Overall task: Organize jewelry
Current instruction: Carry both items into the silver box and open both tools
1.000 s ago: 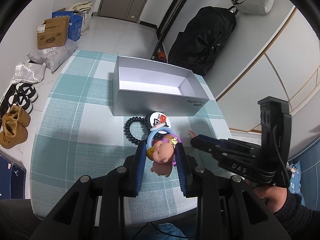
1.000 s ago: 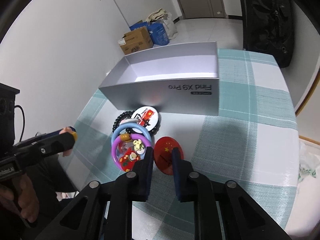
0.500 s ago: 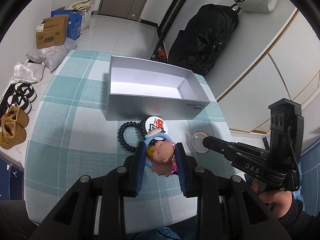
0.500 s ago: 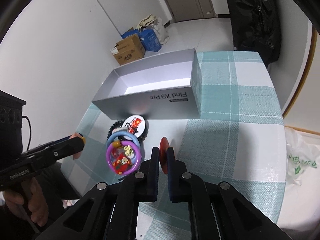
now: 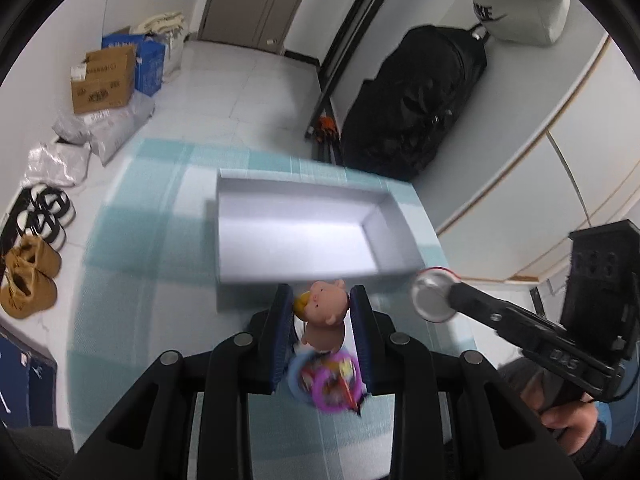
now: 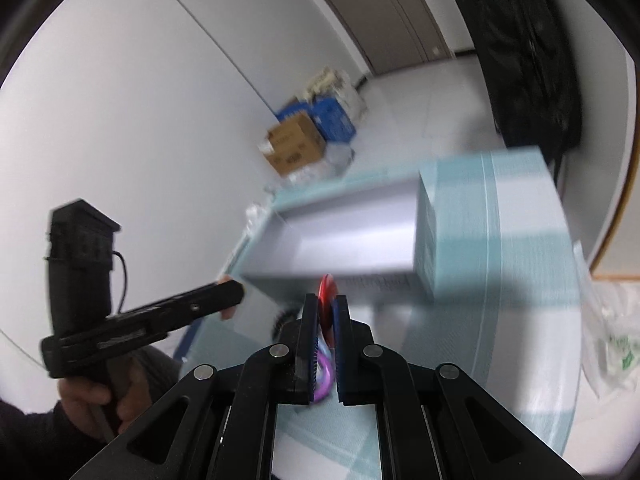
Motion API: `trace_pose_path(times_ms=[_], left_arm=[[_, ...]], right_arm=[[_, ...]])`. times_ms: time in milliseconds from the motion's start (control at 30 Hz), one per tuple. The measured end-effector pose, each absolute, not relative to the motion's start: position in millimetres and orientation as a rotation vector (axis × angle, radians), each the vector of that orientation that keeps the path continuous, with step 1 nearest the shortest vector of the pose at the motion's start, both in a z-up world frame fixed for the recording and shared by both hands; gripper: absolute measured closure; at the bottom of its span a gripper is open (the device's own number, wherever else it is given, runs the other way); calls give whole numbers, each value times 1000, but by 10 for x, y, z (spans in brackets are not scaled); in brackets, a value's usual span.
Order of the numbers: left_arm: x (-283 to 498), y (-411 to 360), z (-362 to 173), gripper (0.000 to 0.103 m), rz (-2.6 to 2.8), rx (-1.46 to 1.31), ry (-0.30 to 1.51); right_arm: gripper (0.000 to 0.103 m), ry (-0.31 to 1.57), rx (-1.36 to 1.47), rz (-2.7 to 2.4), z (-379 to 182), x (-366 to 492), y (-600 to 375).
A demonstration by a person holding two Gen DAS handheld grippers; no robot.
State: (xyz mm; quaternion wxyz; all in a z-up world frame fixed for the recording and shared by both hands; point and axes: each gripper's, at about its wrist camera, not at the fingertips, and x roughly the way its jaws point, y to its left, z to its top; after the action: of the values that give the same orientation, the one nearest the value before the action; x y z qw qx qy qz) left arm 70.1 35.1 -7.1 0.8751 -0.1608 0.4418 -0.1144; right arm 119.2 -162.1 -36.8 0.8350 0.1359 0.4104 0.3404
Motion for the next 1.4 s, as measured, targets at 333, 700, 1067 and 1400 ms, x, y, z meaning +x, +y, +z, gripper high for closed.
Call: trace_pose_path(times_ms=[333, 700, 1067, 1400], left_arm=[[1277, 323, -47, 79, -294, -301, 924], [1536, 407, -439, 79, -313, -346, 1022], [1613, 270, -455, 79, -342, -358, 1032], [1597, 410, -414, 56, -292, -404, 1008]], right_arm=[[97, 795, 271, 763, -22, 1677, -1495], [97, 889, 294, 779, -498, 1939, -1342], [97, 928, 308, 764, -543, 2079, -1347], [73, 921, 295, 738, -530, 2053, -1329]])
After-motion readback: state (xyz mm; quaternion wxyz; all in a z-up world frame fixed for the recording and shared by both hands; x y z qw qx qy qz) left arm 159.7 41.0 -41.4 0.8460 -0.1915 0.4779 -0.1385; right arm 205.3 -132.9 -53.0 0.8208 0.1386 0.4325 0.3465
